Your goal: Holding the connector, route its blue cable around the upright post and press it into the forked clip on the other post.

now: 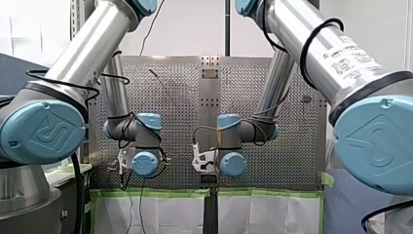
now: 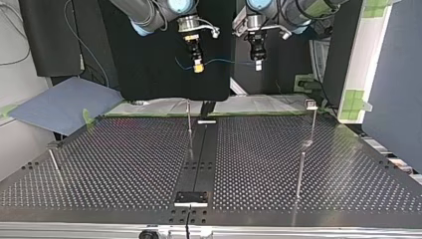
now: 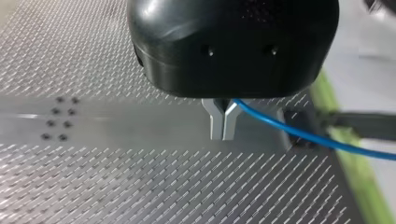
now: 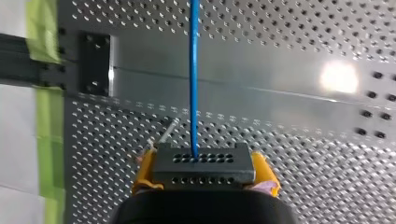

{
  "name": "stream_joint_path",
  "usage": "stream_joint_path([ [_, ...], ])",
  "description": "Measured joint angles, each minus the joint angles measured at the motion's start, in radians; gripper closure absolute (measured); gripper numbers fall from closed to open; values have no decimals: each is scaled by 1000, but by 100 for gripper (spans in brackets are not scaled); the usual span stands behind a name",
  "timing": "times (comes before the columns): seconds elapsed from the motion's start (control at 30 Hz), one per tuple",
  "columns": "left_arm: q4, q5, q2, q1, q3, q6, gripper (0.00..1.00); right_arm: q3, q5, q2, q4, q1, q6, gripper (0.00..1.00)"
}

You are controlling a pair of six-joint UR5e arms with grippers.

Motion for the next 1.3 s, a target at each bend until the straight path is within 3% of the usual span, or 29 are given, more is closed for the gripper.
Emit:
stream_joint_path([
  [0.2, -18, 13, 55, 23, 3, 10, 100, -56, 52, 24, 56, 47, 54, 100],
  [0.33, -50, 16, 90, 32, 13, -19, 100, -90, 62, 6, 90, 48, 87, 100],
  [0.43, -79, 8, 119, 38, 21, -41, 100, -116, 64, -16, 116, 41, 100, 100],
  [0.63, -135, -9, 175, 46, 40, -49, 100, -166, 48, -65, 166, 22, 102, 100],
  [1.0, -226, -33, 269, 61, 99, -61, 100, -257, -35, -156, 257, -6, 94, 100],
  [1.3, -297, -66, 342, 87, 157, -87, 100, -338, -81, -211, 338, -23, 93, 100],
])
